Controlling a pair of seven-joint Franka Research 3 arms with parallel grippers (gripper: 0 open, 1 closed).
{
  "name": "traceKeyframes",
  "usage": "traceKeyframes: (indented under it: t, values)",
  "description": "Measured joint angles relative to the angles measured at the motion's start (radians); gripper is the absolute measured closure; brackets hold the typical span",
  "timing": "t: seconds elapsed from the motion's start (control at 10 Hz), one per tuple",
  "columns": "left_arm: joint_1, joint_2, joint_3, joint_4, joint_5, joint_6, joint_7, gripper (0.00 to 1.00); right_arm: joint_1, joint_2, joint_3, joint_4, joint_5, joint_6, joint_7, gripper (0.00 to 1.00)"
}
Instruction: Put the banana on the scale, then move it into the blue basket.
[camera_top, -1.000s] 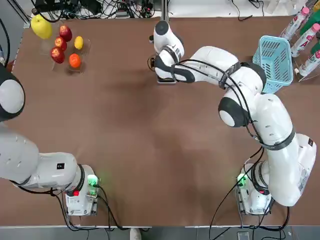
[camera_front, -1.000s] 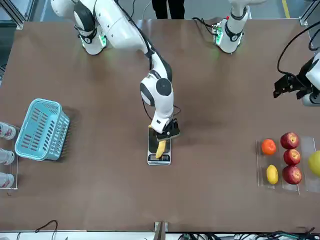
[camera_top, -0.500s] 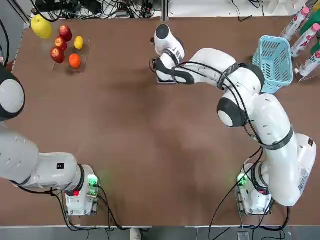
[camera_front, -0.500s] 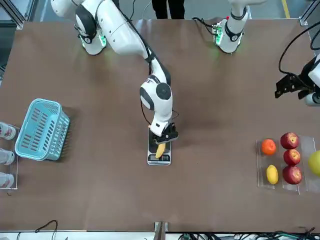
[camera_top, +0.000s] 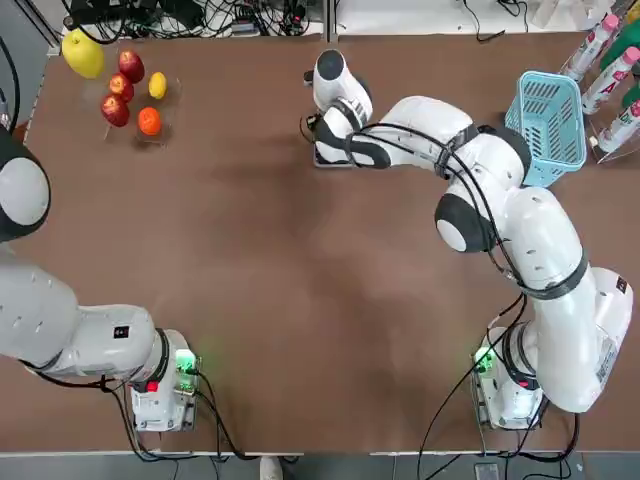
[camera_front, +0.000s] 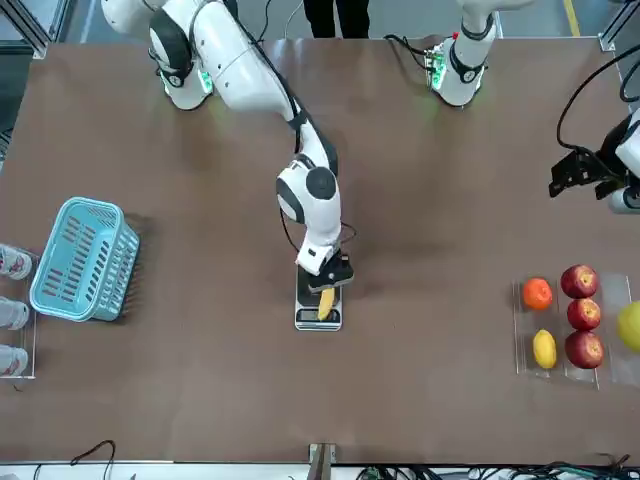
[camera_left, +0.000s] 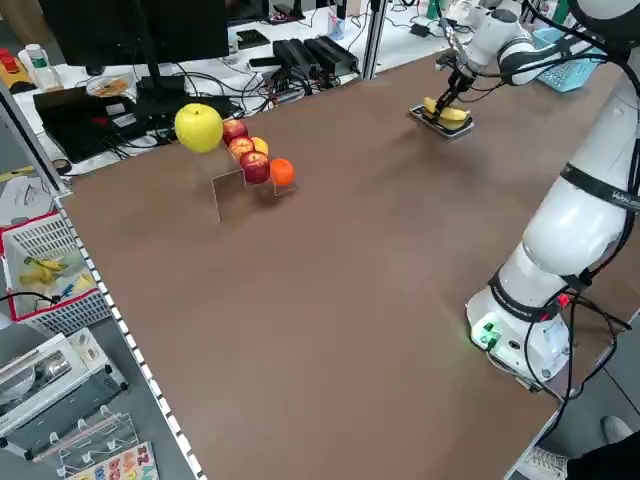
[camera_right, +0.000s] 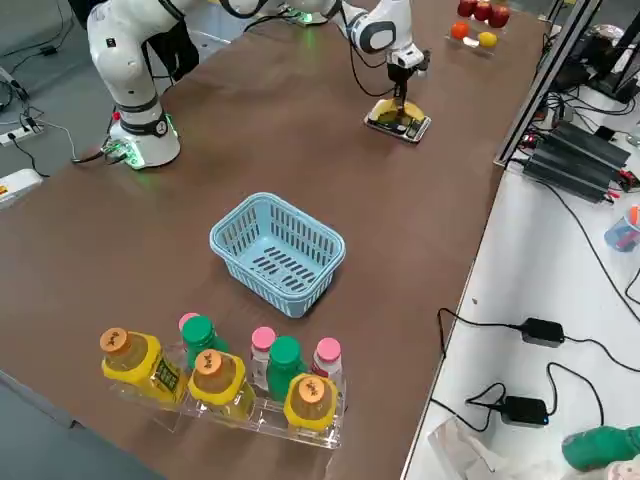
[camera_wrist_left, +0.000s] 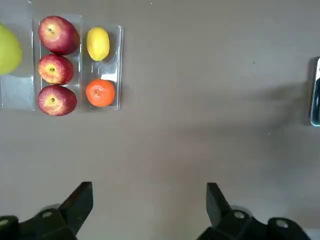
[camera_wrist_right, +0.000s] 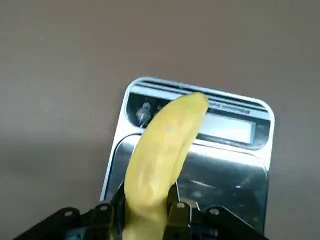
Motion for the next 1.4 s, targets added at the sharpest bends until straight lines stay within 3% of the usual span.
traceKeyframes:
  t: [0.2, 0.4, 0.7, 0.9, 1.1, 1.4]
  values:
    - [0.000, 0.001, 0.000, 0.000, 0.000, 0.000, 0.000, 0.00, -0.045, -0.072, -0.009, 0.005, 0.024, -0.040, -0.019, 0.73]
    - [0.000, 0.003, 0.000, 0.000, 0.000, 0.000, 0.000, 0.00, -0.150, -0.225, -0.014, -0.048, 0.039, -0.164, -0.169, 0.76]
    - [0.001, 0.006, 0.000, 0.000, -0.001, 0.000, 0.000, 0.00, -0.390, -0.597, -0.019, -0.420, 0.055, -0.234, -0.449, 0.76]
    - [0.001, 0.009, 0.000, 0.000, -0.001, 0.000, 0.000, 0.00, -0.561, -0.755, -0.019, -0.612, 0.057, -0.294, -0.588, 0.76]
    - [0.000, 0.010, -0.001, 0.000, -0.006, 0.000, 0.000, 0.00, -0.713, -0.804, -0.018, -0.733, 0.057, -0.292, -0.630, 0.76]
    - [0.002, 0.010, 0.001, 0.001, -0.020, 0.000, 0.000, 0.00, -0.852, -0.813, -0.017, -0.766, 0.057, -0.331, -0.670, 0.77]
